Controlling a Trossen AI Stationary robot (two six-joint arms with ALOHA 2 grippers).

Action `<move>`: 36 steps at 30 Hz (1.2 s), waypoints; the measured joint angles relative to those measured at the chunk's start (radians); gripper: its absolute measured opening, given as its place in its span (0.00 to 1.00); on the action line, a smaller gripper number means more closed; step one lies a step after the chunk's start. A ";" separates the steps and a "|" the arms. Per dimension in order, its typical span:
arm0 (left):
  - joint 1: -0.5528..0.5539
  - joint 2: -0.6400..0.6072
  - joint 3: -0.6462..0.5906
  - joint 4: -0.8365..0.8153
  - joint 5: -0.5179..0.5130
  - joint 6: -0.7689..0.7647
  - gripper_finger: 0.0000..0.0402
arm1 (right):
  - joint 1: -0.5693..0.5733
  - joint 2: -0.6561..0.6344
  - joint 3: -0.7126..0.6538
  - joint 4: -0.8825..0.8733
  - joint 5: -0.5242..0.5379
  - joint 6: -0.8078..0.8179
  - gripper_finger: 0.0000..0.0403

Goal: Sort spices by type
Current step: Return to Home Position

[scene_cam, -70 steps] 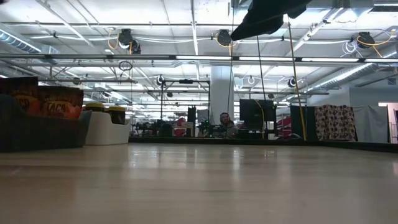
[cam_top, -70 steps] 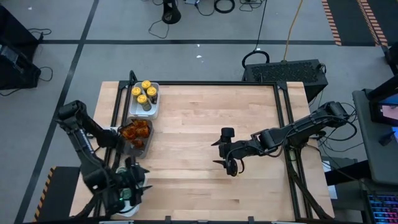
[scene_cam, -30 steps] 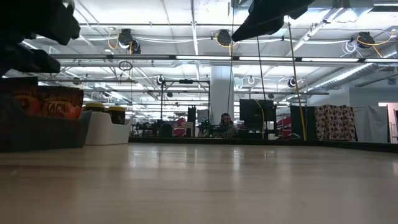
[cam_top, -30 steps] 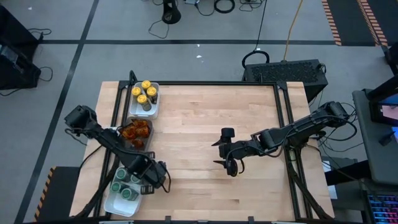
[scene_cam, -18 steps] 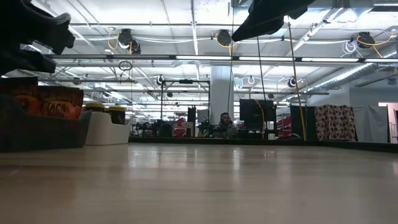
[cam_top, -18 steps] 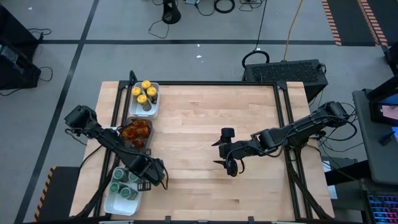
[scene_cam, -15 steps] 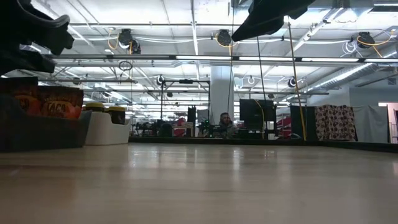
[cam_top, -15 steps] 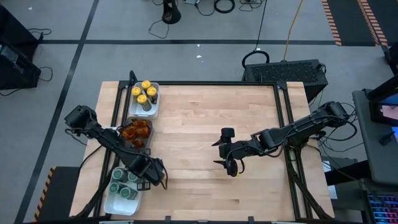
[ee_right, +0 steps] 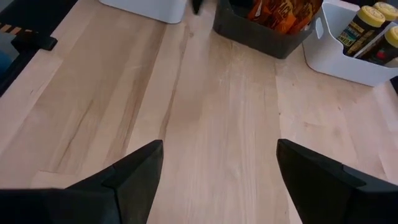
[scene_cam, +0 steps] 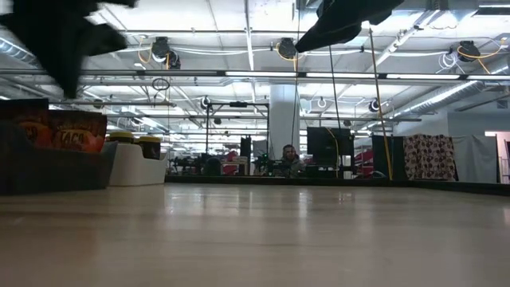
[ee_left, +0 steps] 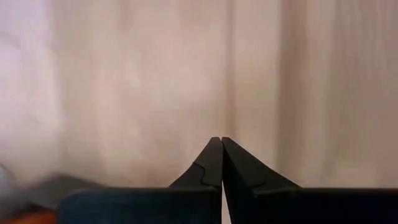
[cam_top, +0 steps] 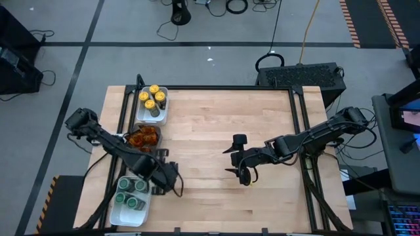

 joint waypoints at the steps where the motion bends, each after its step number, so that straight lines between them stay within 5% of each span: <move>1: 0.016 -0.013 0.000 0.015 -0.027 0.028 0.01 | 0.000 0.000 0.000 0.002 0.000 -0.005 0.74; 7: 0.117 -0.120 -0.001 0.230 -0.121 0.269 0.01 | 0.000 0.000 0.000 0.097 -0.001 -0.094 0.74; 15: 0.249 -0.345 -0.056 0.567 -0.107 0.592 0.01 | -0.065 -0.005 -0.006 0.133 -0.060 -0.218 0.74; 24: 0.308 -0.658 -0.358 0.805 -0.037 0.580 0.01 | -0.262 -0.219 -0.265 0.330 -0.261 -0.215 0.70; 36: 0.309 -1.035 -0.689 1.017 -0.055 0.572 0.01 | -0.387 -0.617 -0.527 0.469 -0.262 -0.171 0.50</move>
